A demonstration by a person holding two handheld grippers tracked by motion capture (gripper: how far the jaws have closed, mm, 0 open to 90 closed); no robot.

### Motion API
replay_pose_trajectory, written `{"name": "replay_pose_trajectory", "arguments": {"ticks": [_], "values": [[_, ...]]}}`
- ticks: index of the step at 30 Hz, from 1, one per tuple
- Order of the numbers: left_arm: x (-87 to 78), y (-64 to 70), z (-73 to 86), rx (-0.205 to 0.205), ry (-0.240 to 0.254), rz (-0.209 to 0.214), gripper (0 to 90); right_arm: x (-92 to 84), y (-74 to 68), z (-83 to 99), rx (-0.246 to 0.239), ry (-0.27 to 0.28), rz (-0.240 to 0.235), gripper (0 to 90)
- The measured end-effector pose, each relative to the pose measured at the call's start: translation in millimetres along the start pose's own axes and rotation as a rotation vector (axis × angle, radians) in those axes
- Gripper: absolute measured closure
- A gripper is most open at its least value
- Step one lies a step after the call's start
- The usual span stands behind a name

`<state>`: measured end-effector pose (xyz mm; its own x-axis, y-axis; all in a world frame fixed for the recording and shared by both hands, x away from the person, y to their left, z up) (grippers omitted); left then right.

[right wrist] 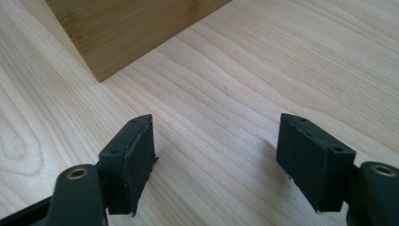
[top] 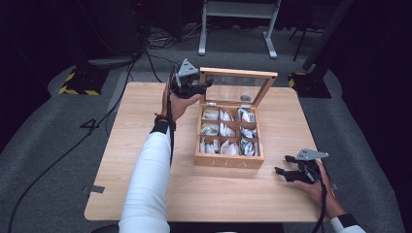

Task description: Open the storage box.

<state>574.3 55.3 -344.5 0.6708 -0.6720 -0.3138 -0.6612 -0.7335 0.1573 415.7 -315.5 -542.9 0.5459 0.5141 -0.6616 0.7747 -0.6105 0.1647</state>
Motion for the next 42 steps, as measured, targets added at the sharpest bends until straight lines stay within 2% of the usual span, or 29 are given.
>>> {"name": "replay_pose_trajectory", "arguments": {"ticks": [6, 17, 18, 19, 22, 28, 30, 31, 37, 42], "values": [[6.3, -5.4, -3.7, -0.004, 0.003, -0.013, 53.9, 0.0, 0.0, 0.0, 0.0, 0.0, 0.0, 28.2], [21.4, -16.6, -10.1, -0.041, 0.01, -0.039, 53.6, 0.3, 0.1, -0.1, 0.0, 0.002, -0.005, 28.0], [21.4, -16.6, -10.1, -0.041, 0.01, -0.039, 53.3, 0.3, 0.1, -0.1, 0.0, 0.002, -0.005, 28.0], [26.0, -18.4, -8.3, -0.025, -0.01, -0.062, 53.2, 0.4, 0.1, -0.2, 0.0, 0.002, -0.007, 27.9], [30.2, -21.2, -9.3, -0.04, -0.001, -0.068, 52.8, 0.5, 0.1, -0.3, -0.001, 0.002, -0.009, 27.9], [35.5, -24.6, -11.0, -0.034, -0.012, -0.087, 51.9, 0.6, 0.0, -0.4, -0.002, 0.002, -0.011, 27.9], [37.2, -26.0, -11.3, -0.044, -0.01, -0.083, 51.8, 0.6, 0.1, -0.3, -0.004, 0.002, -0.011, 27.9], [39.8, -27.2, -11.8, -0.045, -0.013, -0.097, 51.4, 0.7, 0.1, -0.4, -0.004, 0.002, -0.011, 27.8], [44.8, -29.9, -12.4, -0.053, -0.012, -0.112, 50.2, 0.6, 0.1, -0.4, -0.005, 0.001, -0.011, 27.8], [49.5, -30.7, -11.7, -0.041, -0.009, -0.142, 47.7, 0.7, 0.1, -0.4, -0.005, 0.001, -0.011, 27.6]]}}
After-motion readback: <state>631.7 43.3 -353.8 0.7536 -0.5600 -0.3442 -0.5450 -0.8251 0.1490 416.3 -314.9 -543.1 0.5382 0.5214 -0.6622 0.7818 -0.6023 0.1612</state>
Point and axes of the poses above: each handheld gripper's, and its own axes: x roughly forward along the jaws, z roughly out of its underside, y roughly to its right, the point moved 6 cm from there along x, roughly forward along the jaws, and after that the axes turned 12 degrees about -x, right-handed, at the moved point
